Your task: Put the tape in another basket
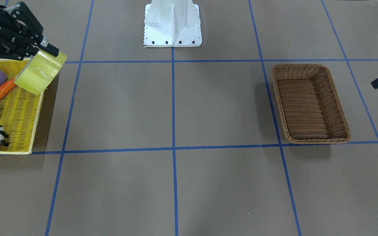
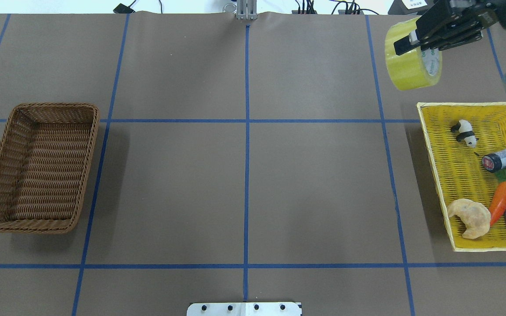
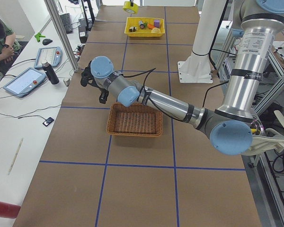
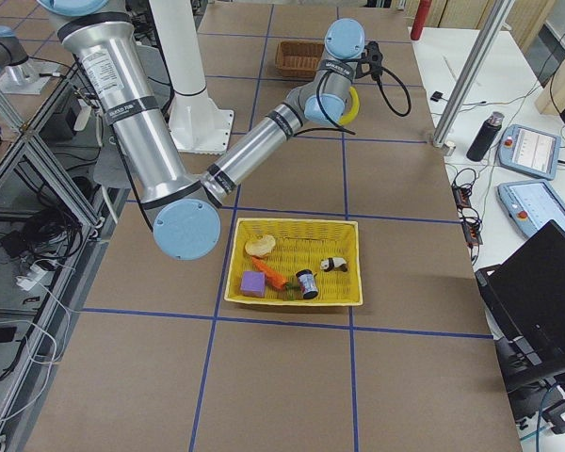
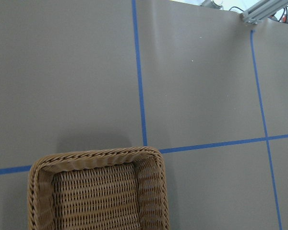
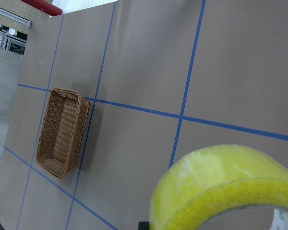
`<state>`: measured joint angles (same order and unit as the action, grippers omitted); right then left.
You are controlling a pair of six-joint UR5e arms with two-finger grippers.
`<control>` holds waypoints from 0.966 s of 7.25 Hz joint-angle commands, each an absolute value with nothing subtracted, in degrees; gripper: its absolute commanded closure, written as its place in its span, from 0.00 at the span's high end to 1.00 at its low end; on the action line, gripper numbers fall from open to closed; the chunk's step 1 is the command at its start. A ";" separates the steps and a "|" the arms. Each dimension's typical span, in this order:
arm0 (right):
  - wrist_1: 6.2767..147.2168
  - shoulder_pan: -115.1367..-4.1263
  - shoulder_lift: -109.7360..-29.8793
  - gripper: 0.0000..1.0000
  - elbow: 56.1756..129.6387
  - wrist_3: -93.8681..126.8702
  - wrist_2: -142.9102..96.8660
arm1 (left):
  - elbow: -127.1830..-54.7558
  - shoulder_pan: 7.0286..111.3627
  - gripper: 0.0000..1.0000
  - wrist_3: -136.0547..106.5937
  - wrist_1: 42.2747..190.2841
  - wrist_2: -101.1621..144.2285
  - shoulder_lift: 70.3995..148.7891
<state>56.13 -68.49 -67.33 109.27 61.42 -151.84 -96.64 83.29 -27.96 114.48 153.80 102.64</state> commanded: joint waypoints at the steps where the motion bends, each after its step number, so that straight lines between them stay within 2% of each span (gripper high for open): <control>1: 44.96 -63.91 -68.64 0.00 104.97 61.61 -142.49 | -90.37 82.71 0.98 -28.12 121.37 150.21 105.28; 4: 35.81 -56.90 -68.64 0.00 104.15 68.60 -130.56 | -89.65 79.73 0.98 -28.13 122.68 143.12 108.80; 6: 28.42 -50.57 -68.64 0.00 103.89 75.55 -119.93 | -85.72 74.99 0.98 -33.26 133.72 134.06 109.94; 7: 25.00 -47.58 -68.56 0.00 103.89 78.72 -115.27 | -82.91 73.32 0.98 -43.75 141.51 133.86 111.87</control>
